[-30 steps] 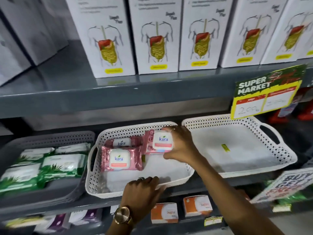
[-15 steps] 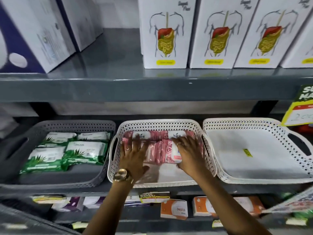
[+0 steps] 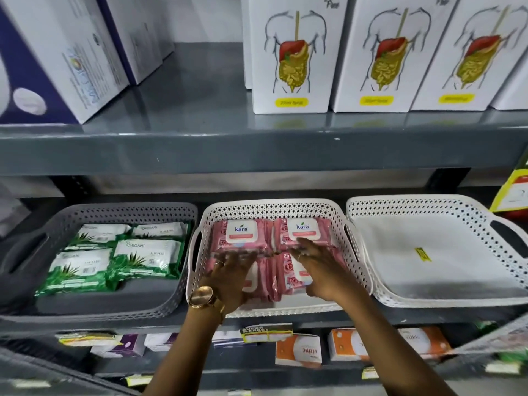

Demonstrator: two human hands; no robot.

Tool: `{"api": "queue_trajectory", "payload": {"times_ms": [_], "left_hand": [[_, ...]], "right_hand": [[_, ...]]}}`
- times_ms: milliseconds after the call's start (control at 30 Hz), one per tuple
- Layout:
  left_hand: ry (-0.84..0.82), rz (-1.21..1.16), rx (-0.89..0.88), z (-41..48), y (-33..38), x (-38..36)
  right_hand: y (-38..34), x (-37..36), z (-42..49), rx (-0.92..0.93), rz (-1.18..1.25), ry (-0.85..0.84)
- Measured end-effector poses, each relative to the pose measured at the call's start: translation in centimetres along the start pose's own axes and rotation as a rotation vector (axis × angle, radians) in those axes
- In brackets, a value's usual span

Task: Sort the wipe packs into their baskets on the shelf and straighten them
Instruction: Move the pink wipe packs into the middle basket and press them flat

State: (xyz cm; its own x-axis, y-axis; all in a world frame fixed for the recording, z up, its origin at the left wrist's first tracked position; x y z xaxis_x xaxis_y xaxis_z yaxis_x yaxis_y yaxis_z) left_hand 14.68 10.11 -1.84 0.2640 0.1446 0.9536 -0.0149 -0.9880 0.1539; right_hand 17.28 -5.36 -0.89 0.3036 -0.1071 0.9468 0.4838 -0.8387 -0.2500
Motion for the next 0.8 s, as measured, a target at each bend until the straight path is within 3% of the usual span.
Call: {"api": "queue_trajectory", "payload": {"times_ms": [100,200,333,600,700,800], "left_hand": [[-0.069,-0.083,0.034,0.3,-0.2,-0.3],[-0.101,0.051,0.014,0.5,-0.1,-0.6],[-0.114,0.025,-0.023,0.6,0.1,-0.4],[0.11,0.035,-0.152,-1.6,1.4,1.2],[0.087,-0.121,-0.156,-2.3,1.4,1.4],[0.034,-0.049,-0.145,-2.3,1.6,0.3]], "right_hand": [[0.0,-1.1,-0.3,0.03,0.005,-0.074],[0.2,-1.7,-0.4,0.039,0.089,-0.148],[0.1,-1.8,-0.2,0.042,0.096,-0.13],[0.1,-2.0,-0.8,0.006,0.098,-0.139],[-0.2,-2.3,-1.0,0.004,0.098,-0.149],[-0.4,-3.1,-0.8,-0.013,0.101,-0.22]]}}
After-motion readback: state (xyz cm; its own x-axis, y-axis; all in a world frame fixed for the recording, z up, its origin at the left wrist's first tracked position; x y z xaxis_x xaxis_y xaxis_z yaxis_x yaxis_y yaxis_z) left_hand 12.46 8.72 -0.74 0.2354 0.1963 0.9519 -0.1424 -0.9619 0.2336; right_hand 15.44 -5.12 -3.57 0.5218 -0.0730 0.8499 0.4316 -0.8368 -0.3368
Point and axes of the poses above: each hand's wrist, its own z-axis towards the middle knuckle, its own x-axis out of the back of the hand, y = z × x, the point moved 10 cm from there along z, towards the middle knuckle, and after that the axes turned 5 degrees about x, right-handed, at the moved point
